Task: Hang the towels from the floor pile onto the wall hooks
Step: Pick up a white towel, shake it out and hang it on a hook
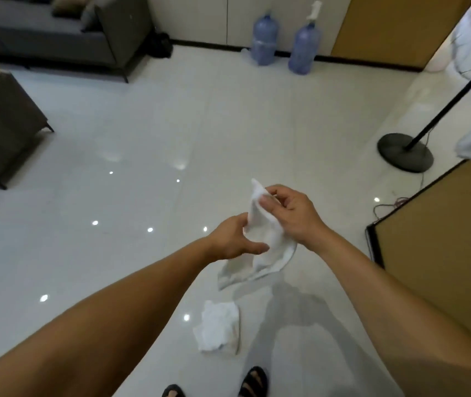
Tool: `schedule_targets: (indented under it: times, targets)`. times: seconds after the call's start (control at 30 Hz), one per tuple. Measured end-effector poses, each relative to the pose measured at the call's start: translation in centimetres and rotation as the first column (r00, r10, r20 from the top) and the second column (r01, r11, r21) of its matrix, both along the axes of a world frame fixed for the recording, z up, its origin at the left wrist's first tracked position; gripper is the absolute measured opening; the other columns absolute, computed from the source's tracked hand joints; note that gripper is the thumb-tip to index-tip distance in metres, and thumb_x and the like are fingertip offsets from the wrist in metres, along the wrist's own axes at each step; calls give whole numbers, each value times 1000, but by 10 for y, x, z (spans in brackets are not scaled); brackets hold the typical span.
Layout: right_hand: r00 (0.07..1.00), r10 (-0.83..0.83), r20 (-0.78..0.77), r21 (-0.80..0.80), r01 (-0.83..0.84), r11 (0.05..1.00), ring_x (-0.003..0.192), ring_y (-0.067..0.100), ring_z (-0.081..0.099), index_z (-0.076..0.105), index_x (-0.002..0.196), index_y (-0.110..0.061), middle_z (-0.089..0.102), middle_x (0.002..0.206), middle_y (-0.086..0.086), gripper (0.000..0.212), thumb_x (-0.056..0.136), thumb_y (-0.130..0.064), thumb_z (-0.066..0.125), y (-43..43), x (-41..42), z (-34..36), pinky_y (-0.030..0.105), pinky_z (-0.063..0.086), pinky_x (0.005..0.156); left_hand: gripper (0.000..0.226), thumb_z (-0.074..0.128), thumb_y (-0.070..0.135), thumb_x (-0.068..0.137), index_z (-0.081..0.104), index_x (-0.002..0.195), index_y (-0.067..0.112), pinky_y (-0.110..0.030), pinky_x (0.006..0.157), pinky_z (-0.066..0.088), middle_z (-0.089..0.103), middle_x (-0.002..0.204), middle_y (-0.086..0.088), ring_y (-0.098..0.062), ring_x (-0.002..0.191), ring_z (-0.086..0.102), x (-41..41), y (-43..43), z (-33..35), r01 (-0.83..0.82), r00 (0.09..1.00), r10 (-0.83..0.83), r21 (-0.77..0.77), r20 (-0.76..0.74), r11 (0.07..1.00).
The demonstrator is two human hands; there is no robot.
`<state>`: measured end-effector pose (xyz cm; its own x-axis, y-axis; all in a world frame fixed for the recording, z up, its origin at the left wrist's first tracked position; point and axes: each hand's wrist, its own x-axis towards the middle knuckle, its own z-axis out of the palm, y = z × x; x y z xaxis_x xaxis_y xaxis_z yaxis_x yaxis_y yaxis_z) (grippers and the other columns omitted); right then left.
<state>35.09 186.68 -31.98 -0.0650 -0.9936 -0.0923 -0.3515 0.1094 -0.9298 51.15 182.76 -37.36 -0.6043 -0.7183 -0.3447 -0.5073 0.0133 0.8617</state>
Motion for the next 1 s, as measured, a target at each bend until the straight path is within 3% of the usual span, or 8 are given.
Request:
schedule_targets:
  times: [0.17, 0.3, 0.37, 0.5, 0.6, 0.77, 0.87, 1.0]
  targets:
    - [979, -199, 42, -136, 203, 970, 66, 4, 63, 69, 79, -37, 67, 72, -15, 10, 83, -46, 69, 33, -68, 98, 23, 53, 60, 23, 65, 32, 85, 61, 107, 26, -23, 77, 49, 65, 110, 4, -16, 97, 61, -64, 15, 66, 153, 988, -151, -38, 38, 988]
    - [940, -340, 30, -153, 340, 928, 72, 15, 63, 66, 73, -26, 67, 74, -8, 21, 76, -44, 77, 80, -114, 131, 34, 53, 67, 38, 64, 30, 74, 60, 110, 20, -42, 89, 54, 66, 111, 0, -21, 103, 63, -97, 22, 127, 124, 982, -138, -108, -131, 986]
    - [911, -408, 61, -181, 412, 893, 76, 22, 62, 64, 75, -23, 66, 80, 3, 21, 81, -41, 74, 99, -125, 142, 39, 52, 70, 50, 73, 25, 71, 58, 119, 24, -38, 88, 55, 67, 114, 2, -19, 105, 64, -115, 32, 154, 301, 932, -311, -82, -185, 950]
    - [880, -470, 72, -243, 472, 847, 62, 8, 59, 66, 66, -27, 63, 65, -9, 26, 75, -50, 73, 126, -124, 171, 25, 49, 58, 58, 81, 32, 71, 59, 122, 20, -42, 93, 53, 67, 115, -1, -22, 104, 65, -153, 74, 177, 564, 826, -564, -29, 5, 825]
    - [844, -533, 68, -283, 528, 801, 64, 1, 62, 67, 69, -35, 67, 68, -16, 28, 56, -57, 79, 152, -124, 185, 18, 50, 57, 50, 72, 26, 81, 55, 127, 13, -46, 98, 49, 65, 120, -9, -28, 109, 62, -173, 100, 187, 575, 814, -569, 18, -117, 818]
    - [822, -567, 46, -146, 567, 811, 105, 11, 65, 55, 113, -48, 68, 114, -7, 76, 47, -43, 93, 233, -134, 161, 31, 57, 85, 43, 66, 28, 81, 60, 119, 9, -45, 88, 55, 69, 107, -14, -30, 98, 67, -194, 112, 236, 419, 839, -307, 173, -450, 891]
    - [764, -644, -41, 73, 645, 761, 100, 16, 68, 61, 114, -24, 71, 111, 0, 57, 64, -32, 88, 278, -128, 134, 40, 55, 90, 38, 65, 27, 81, 65, 113, 7, -45, 88, 55, 71, 106, -16, -31, 97, 69, -206, 121, 260, 464, 808, -302, 231, -506, 855]
    - [615, -788, 0, 55, 787, 614, 80, 16, 70, 70, 104, -4, 74, 95, 6, 25, 83, -17, 74, 317, -116, 141, 35, 55, 81, 48, 74, 32, 74, 63, 117, 14, -46, 90, 54, 70, 110, -13, -30, 100, 68, -218, 144, 267, 539, 768, -374, 211, -520, 815]
